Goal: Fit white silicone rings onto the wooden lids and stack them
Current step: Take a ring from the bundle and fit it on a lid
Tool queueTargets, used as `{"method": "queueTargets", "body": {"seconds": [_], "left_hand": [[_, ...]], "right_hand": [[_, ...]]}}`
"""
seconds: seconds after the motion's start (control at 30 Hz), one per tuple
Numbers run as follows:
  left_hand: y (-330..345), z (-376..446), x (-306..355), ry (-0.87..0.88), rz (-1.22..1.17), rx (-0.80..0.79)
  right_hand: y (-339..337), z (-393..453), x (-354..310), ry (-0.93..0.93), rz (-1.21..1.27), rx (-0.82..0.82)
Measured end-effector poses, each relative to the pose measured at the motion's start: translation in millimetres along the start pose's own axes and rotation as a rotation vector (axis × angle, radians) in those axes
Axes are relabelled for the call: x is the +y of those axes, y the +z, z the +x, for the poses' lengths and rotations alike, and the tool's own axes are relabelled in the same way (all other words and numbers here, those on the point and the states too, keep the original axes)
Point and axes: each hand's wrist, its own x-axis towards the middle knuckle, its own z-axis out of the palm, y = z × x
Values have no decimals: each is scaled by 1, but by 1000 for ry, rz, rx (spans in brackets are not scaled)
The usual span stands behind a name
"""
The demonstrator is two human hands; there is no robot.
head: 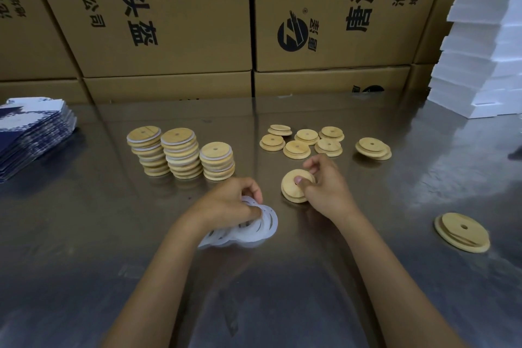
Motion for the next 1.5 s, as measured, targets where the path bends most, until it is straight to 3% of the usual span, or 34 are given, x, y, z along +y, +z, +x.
{"method": "queueTargets", "body": {"seconds": [0.3,0.47,0.57,0.63,0.73,0.83,0.97,1.07,1.13,1.3,1.5], "left_hand": [[-8,-2,10,107,-360,169],[4,1,6,18,-37,91],[18,1,5,53,264,57],[23,2,6,72,302,71],[27,3,10,87,209,91],[24,2,15,92,-57,128],[16,3,19,123,-435,249],[14,4,21,103,-592,305],[14,4,22,75,-686,343],[14,3,25,78,-696,486],[13,3,26,152,-591,588]], "right_hand": [[4,-6,-10,-42,85,-119],[9,-9,-10,-79,119,-150],[11,-9,-10,-67,133,-140],[12,-9,-11,-49,150,-136],[11,-9,-11,-36,166,-130],[10,-8,-11,10,250,-115],[7,-10,-16,156,577,-186],[3,-12,-22,265,884,-283],[1,-13,-24,285,951,-365],[-1,-18,-28,204,833,-560],[1,-24,-27,84,737,-591]]}}
